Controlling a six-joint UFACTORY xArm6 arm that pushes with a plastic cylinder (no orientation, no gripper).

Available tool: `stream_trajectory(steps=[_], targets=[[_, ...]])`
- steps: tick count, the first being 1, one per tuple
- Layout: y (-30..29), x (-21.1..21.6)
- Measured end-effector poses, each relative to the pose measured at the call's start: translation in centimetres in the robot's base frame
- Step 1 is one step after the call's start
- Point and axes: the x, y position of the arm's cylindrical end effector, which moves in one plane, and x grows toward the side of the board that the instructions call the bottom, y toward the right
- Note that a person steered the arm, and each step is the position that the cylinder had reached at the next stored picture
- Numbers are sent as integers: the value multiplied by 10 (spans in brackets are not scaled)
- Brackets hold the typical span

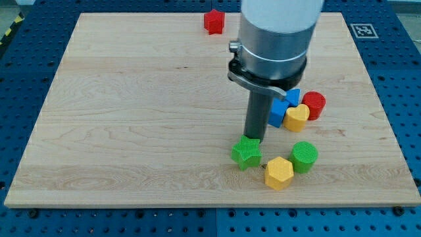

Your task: Move the red circle along with yellow heart to the green star

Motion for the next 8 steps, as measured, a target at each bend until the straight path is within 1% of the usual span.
stream_trajectory(steps=[1,3,4,5,6,7,8], targets=[[0,-5],[-43,-79],[-16,-119],[54,-124],[126,-113],[137,-91],[133,-85]])
